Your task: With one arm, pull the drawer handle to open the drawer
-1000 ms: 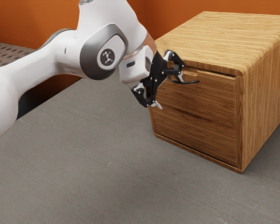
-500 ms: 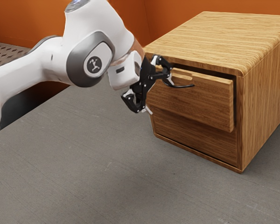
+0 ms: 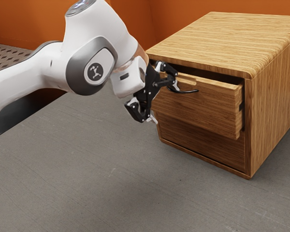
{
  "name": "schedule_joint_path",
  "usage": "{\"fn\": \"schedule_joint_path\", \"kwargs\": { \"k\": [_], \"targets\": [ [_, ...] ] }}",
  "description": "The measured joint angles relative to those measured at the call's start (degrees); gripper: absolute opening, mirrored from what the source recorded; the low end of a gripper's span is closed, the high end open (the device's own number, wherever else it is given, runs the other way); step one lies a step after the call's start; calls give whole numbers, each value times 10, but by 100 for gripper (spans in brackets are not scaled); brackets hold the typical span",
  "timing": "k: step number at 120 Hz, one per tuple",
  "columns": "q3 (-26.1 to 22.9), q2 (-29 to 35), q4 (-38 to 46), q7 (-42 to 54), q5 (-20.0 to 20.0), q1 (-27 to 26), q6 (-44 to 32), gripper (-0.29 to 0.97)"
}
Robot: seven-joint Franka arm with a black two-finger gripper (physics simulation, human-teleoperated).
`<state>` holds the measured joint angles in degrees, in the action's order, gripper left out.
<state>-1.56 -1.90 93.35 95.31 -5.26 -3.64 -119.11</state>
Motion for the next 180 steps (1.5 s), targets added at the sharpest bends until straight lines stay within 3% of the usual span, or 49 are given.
{"fn": "schedule_joint_path", "kwargs": {
  "k": [8, 30, 33, 37, 52, 59, 60, 64, 72, 79, 90, 96, 99, 106, 111, 116, 128, 150, 164, 180],
  "targets": [
    [2, 1, 0, -3, -1, -3, 1, 67],
    [8, 13, 18, -9, -3, -17, 2, 62],
    [33, 21, 26, -9, -4, -43, 1, 61],
    [-27, 34, 40, -10, -5, 17, 1, 59],
    [-11, 67, 73, -13, -2, -3, -2, 61],
    [-10, 76, 75, -15, -4, -2, -5, 45],
    [-11, 77, 75, -15, -4, -2, -5, 33],
    [-11, 87, 76, -15, -5, -1, -7, 14],
    [-14, 101, 80, -17, -8, -1, -12, -4],
    [-15, 103, 85, -18, -9, 0, -15, 3],
    [-13, 101, 89, -19, -13, 1, -13, 26],
    [-13, 93, 89, -20, -16, 2, -13, 48],
    [-12, 87, 89, -21, -17, 2, -14, 68],
    [-12, 80, 91, -22, -21, -9, -16, 71],
    [-12, 83, 102, -23, -24, -10, -17, 86],
    [-12, 92, 114, -24, -27, -13, -19, 78],
    [-12, 126, 155, -27, -38, -13, -22, 76],
    [-11, 195, 214, -30, -49, -20, -32, 41],
    [-10, 218, 237, -32, -51, -22, -43, 30],
    [-10, 245, 262, -33, -59, -23, -57, 29]
  ]
}}
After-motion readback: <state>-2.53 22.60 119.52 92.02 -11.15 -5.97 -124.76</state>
